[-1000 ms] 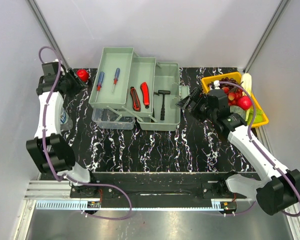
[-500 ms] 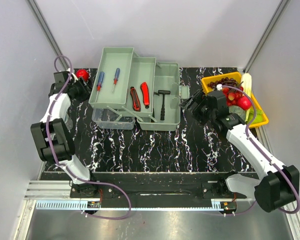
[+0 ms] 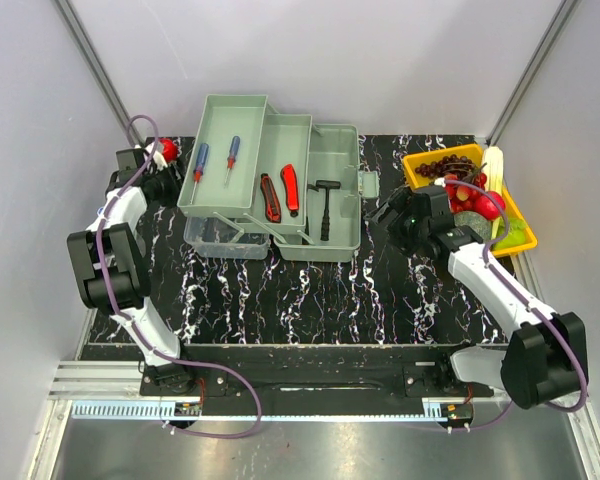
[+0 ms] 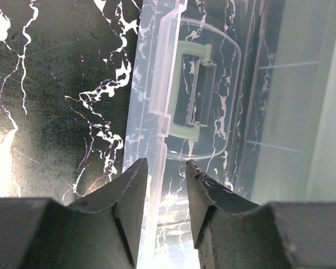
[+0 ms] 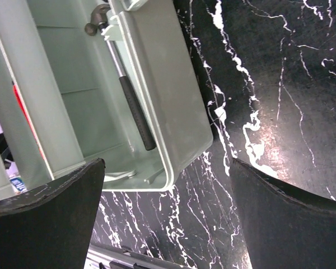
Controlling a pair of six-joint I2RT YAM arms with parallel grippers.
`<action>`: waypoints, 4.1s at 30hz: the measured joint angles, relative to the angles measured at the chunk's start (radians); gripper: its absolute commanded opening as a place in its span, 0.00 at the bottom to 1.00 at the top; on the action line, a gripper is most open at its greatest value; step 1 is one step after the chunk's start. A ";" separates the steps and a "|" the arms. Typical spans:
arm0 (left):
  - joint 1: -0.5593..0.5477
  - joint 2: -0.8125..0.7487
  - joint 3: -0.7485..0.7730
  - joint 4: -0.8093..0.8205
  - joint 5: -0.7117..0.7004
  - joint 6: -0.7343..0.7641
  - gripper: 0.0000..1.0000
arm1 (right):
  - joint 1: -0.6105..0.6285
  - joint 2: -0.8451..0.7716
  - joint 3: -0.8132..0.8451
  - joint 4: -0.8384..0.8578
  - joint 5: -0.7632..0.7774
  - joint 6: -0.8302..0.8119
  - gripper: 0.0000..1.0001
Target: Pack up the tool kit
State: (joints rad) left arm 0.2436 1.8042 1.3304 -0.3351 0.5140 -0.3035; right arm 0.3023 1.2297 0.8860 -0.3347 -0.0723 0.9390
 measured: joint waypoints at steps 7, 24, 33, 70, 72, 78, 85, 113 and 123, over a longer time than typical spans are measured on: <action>-0.025 0.002 -0.009 -0.012 -0.054 0.077 0.35 | -0.020 0.077 0.000 0.020 -0.006 -0.008 0.95; -0.083 0.032 0.003 -0.031 -0.192 0.165 0.00 | -0.054 0.321 0.028 0.158 -0.115 -0.075 0.64; -0.125 -0.029 0.005 -0.087 -0.326 0.167 0.00 | -0.054 0.325 0.035 0.147 -0.024 -0.055 0.63; -0.438 -0.269 0.222 -0.311 -0.811 0.257 0.00 | -0.046 0.520 0.140 0.207 -0.168 0.002 0.58; -0.486 -0.274 0.238 -0.318 -0.879 0.278 0.00 | -0.036 0.520 0.140 0.195 -0.148 0.029 0.58; -0.637 -0.259 0.321 -0.349 -1.080 0.328 0.00 | -0.005 0.518 0.141 0.154 -0.109 0.072 0.57; -0.797 -0.160 0.425 -0.374 -1.358 0.388 0.00 | 0.008 0.518 0.147 0.130 -0.102 0.097 0.58; -1.114 0.038 0.542 -0.169 -1.582 0.264 0.71 | 0.020 0.518 0.148 0.197 -0.076 0.106 0.64; -0.929 -0.039 0.583 -0.259 -1.360 0.121 0.81 | 0.023 0.542 0.150 0.253 -0.147 0.096 0.69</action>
State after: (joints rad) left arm -0.6853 1.7653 1.9133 -0.5938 -0.8463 -0.1822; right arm 0.3252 1.7718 1.0355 -0.0814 -0.2192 1.0348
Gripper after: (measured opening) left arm 0.799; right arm 0.648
